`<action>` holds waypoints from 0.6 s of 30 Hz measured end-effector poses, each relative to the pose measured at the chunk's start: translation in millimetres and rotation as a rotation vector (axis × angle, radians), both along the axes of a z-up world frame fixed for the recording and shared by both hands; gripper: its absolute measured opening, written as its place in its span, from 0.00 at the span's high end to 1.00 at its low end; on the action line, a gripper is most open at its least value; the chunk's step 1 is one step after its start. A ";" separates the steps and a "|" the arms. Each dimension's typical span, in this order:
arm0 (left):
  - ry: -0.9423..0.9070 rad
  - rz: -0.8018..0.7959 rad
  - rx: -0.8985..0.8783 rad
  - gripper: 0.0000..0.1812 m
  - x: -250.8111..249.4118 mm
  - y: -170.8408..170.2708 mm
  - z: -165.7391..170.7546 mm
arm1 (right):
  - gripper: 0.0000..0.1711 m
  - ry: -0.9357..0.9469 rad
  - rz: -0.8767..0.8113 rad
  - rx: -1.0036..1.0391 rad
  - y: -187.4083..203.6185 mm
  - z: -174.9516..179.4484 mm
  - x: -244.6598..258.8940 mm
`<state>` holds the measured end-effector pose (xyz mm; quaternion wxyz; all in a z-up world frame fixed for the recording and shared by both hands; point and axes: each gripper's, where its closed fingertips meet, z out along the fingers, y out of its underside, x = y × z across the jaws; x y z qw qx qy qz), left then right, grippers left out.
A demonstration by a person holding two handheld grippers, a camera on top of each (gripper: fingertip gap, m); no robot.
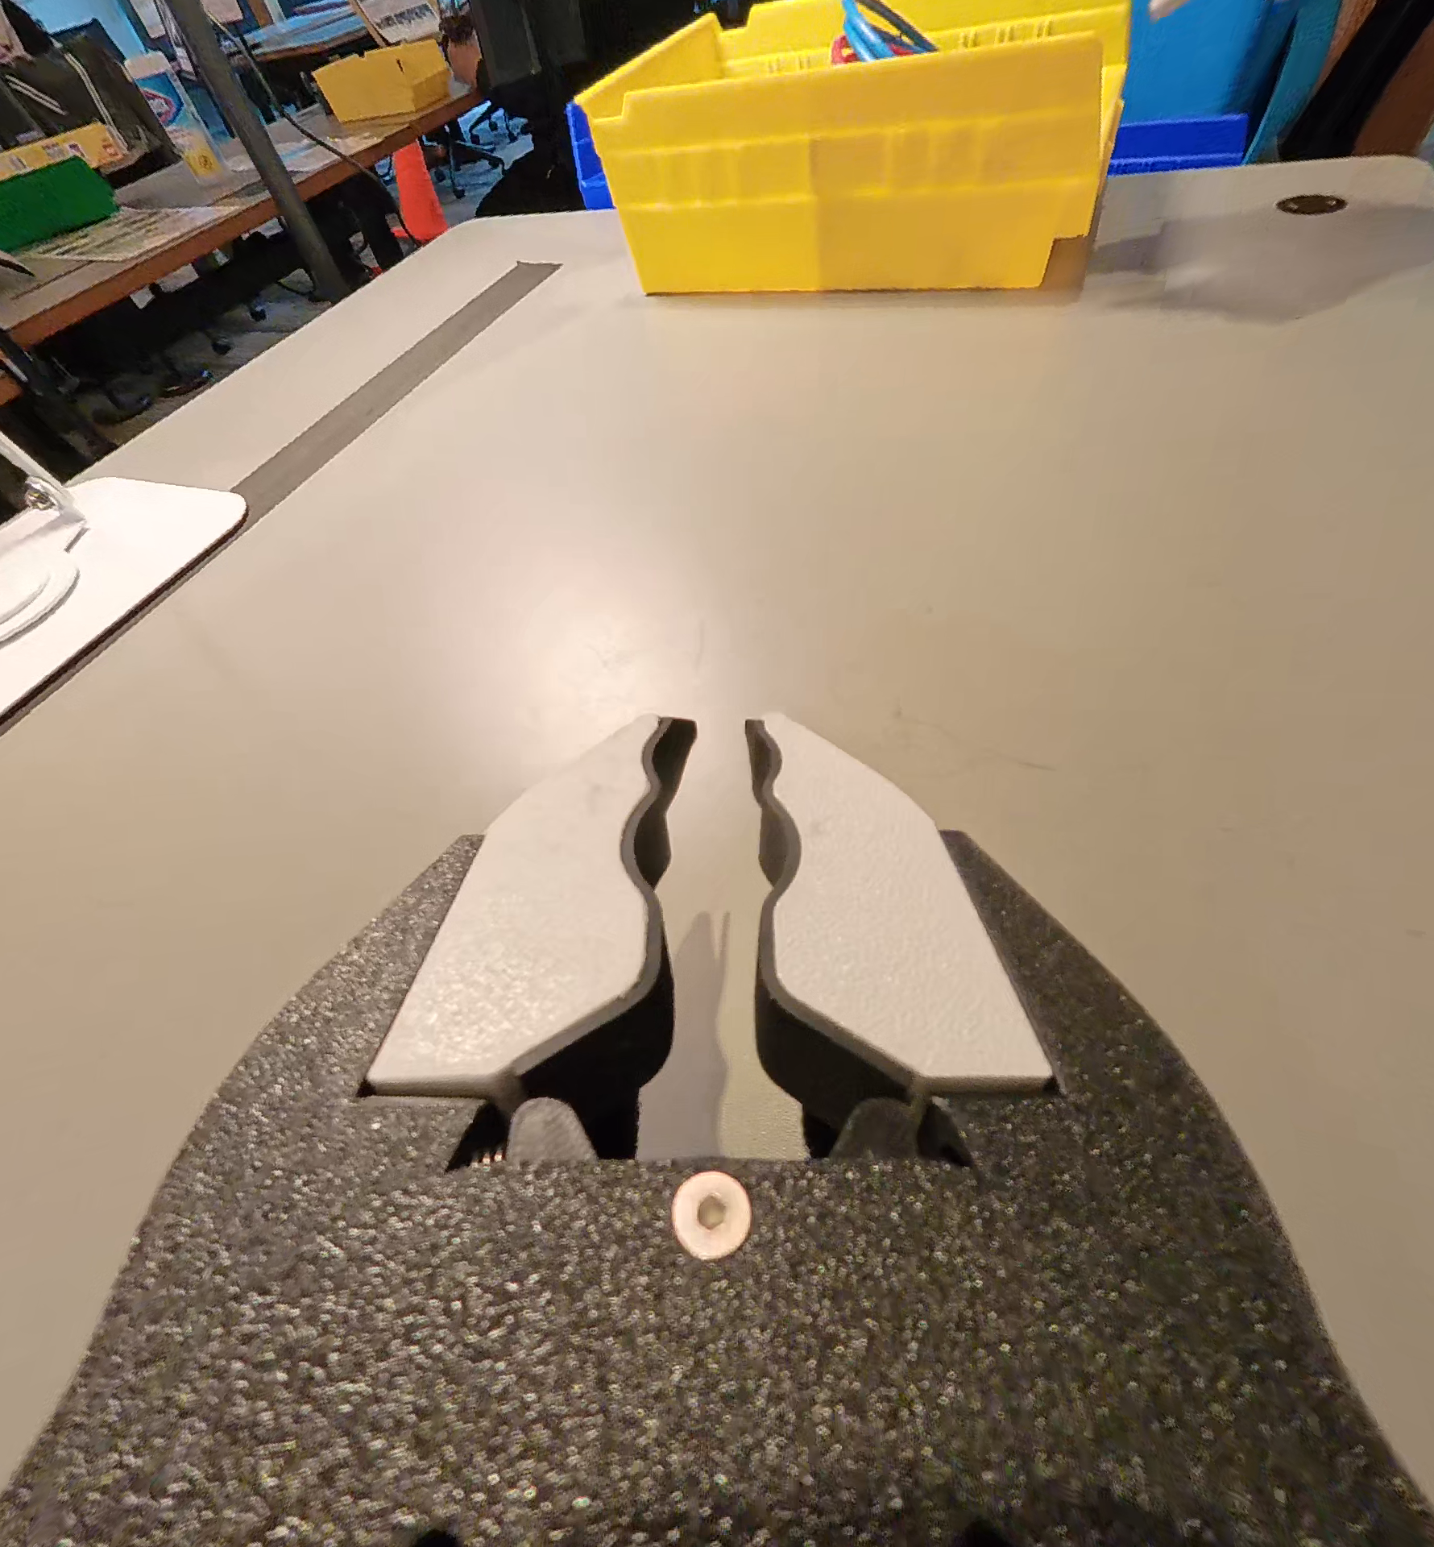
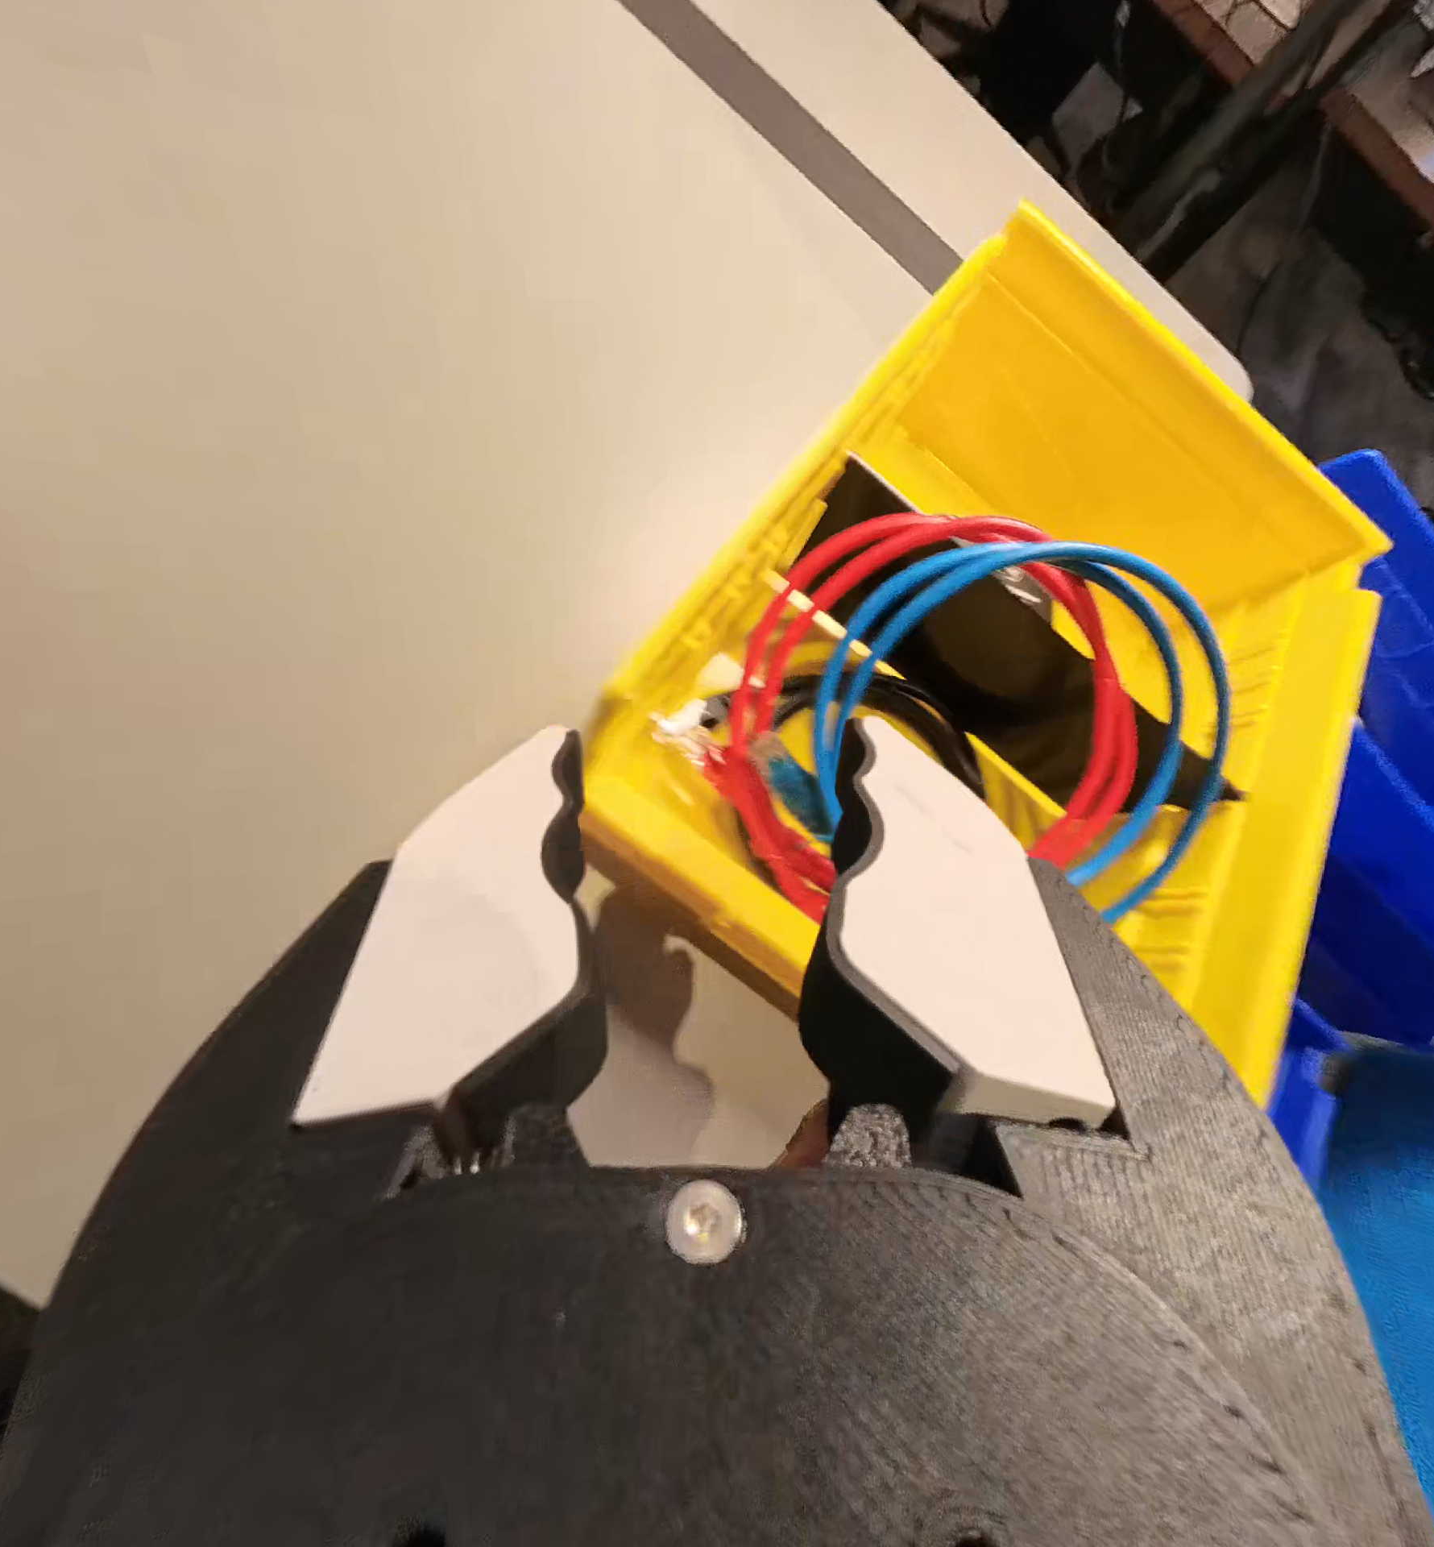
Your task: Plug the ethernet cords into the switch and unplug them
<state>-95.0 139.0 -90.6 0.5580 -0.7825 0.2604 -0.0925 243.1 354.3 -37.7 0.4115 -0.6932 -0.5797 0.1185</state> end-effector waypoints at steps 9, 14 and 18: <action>-0.180 0.241 0.005 0.67 -37.2 -10.5 19.7 | 0.64 0.065 -0.103 -0.088 -16.5 -19.8 -29.7; -0.117 0.584 0.009 0.51 -103.5 -68.7 26.6 | 0.62 0.066 -0.169 -0.022 0.7 -22.8 -39.6; 0.084 0.867 -0.057 0.42 -169.2 -145.4 39.2 | 0.54 0.067 -0.204 -0.022 8.5 -25.6 -47.5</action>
